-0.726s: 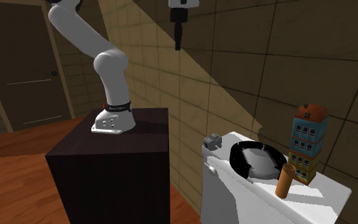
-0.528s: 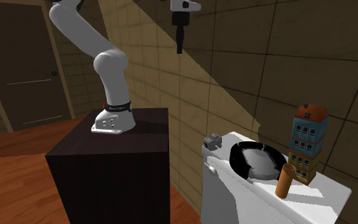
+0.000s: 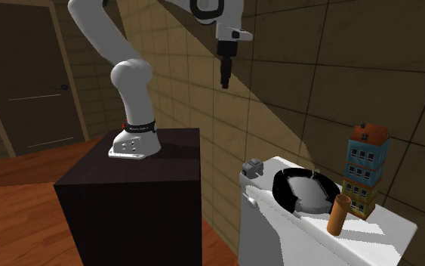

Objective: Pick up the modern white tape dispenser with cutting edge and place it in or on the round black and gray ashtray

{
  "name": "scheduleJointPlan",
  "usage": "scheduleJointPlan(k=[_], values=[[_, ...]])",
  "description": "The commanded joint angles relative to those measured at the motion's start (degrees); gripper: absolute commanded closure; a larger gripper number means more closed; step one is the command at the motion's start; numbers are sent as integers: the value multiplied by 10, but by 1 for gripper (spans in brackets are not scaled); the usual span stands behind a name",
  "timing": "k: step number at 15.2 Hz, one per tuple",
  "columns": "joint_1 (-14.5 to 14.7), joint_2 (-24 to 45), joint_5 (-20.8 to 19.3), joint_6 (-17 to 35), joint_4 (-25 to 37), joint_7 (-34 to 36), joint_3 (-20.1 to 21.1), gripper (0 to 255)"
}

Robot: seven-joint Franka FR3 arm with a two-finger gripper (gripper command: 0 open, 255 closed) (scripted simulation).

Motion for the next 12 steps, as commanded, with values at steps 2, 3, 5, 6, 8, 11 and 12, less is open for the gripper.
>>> scheduleJointPlan(k=[2, 3, 5, 6, 8, 11, 12], values=[[-2, 63, -8, 61, -2, -18, -12, 0], [-3, 83, -10, 80, -2, -24, -16, 0], [-4, 126, -13, 117, 1, -36, -23, 0], [-5, 148, -14, 135, 4, -42, -26, 0], [-6, 194, -15, 170, 12, -54, -33, 0], [-7, 265, -13, 218, 30, -73, -41, 0], [-8, 289, -12, 233, 38, -80, -43, 0]])
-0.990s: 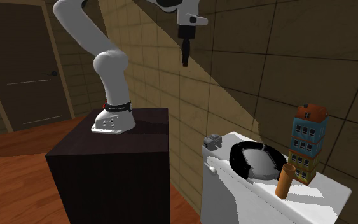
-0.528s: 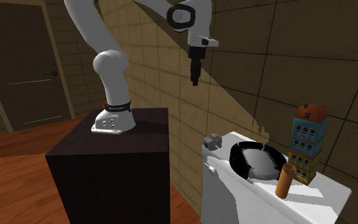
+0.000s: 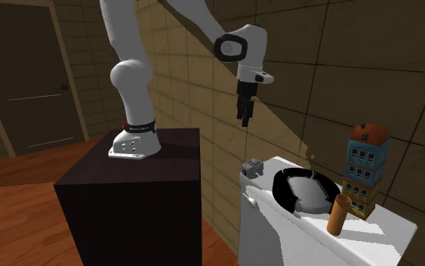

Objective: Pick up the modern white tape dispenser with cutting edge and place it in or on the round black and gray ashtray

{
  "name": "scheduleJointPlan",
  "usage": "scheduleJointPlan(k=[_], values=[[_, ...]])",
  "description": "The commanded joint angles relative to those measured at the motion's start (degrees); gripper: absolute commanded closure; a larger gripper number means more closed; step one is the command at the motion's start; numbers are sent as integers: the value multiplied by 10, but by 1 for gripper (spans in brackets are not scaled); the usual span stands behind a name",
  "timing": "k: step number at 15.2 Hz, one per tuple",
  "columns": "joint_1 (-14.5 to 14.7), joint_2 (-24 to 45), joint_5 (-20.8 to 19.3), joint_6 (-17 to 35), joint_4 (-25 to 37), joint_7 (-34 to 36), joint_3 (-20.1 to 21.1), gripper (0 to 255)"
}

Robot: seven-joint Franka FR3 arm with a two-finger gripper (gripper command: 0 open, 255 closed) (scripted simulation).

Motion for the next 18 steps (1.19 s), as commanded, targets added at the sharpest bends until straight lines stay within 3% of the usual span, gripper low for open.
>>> scheduleJointPlan(k=[1, 11, 18], values=[[0, 50, 4, 31, 17, -11, -2, 0], [-23, 291, 29, 133, 141, -74, 0, 0], [-30, 332, 35, 173, 142, -78, 5, 0]])
